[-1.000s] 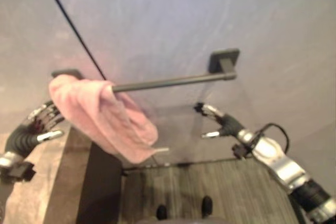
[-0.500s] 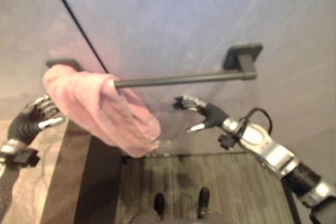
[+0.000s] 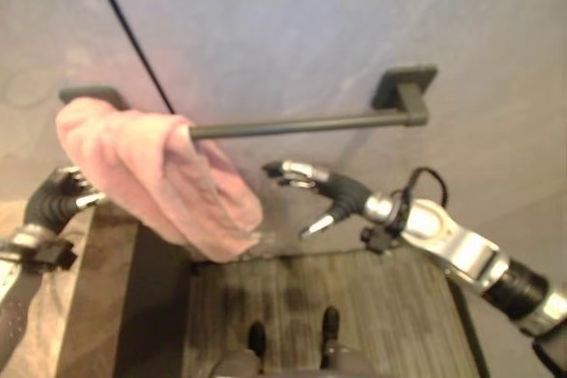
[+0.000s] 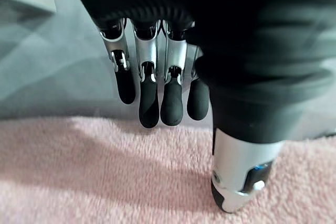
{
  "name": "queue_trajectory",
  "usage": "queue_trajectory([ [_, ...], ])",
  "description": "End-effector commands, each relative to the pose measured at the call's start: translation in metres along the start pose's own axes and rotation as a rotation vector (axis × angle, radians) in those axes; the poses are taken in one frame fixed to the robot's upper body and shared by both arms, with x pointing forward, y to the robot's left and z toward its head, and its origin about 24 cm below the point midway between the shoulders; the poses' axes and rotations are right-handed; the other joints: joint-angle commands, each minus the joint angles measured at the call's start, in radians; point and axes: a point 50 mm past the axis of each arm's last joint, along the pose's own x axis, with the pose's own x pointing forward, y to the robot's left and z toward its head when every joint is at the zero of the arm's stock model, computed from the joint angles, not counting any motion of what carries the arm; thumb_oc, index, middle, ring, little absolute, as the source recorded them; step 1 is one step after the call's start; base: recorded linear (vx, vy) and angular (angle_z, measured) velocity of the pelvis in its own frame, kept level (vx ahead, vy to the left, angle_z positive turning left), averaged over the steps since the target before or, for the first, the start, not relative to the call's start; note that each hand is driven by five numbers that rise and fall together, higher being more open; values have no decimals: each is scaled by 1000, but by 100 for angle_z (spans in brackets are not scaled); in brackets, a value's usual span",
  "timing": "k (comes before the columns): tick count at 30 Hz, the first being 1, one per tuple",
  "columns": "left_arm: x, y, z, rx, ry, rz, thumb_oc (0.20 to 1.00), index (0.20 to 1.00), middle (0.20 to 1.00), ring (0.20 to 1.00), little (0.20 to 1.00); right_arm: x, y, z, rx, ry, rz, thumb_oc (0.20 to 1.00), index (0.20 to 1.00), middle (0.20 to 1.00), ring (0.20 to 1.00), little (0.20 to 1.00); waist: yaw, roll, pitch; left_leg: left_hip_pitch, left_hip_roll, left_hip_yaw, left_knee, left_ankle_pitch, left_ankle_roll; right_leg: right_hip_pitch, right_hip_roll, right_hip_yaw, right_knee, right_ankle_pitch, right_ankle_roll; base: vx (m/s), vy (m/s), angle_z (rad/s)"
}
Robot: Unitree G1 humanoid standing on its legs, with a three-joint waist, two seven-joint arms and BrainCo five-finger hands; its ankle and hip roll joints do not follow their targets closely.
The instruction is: Put brush and paste in cup on sink, flatten towel.
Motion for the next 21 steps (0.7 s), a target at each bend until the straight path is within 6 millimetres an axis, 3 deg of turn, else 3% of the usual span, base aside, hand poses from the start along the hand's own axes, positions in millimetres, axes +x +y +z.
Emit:
queue_trajectory([
  [1, 16, 3, 36, 108, -118, -31, 1000, 1000, 1000, 1000, 1000, 21, 7, 21, -23, -118, 54, 1000, 1000, 1000, 1000, 1000, -18, -3, -58, -43, -37, 59, 12, -44, 79, 18, -102, -17, 0, 38, 94, 6, 43, -18],
  [10, 15, 4, 42, 93, -154, 3, 1000, 1000, 1000, 1000, 1000, 46, 11, 26, -78, -144, 68, 1000, 1000, 1000, 1000, 1000, 6, -1, -71, -35, -46, 76, 12, -46, 88, 10, -103, -3, 0, 45, 95, -3, 24, -11],
  [21, 20, -1, 49, 90, -193, -5, 1000, 1000, 1000, 1000, 1000, 64, 3, 11, -159, -72, -5, 1000, 1000, 1000, 1000, 1000, 25, -3, -65, -70, -53, 50, 12, -33, 87, -4, -111, -28, 0, 47, 97, -1, 4, 0],
])
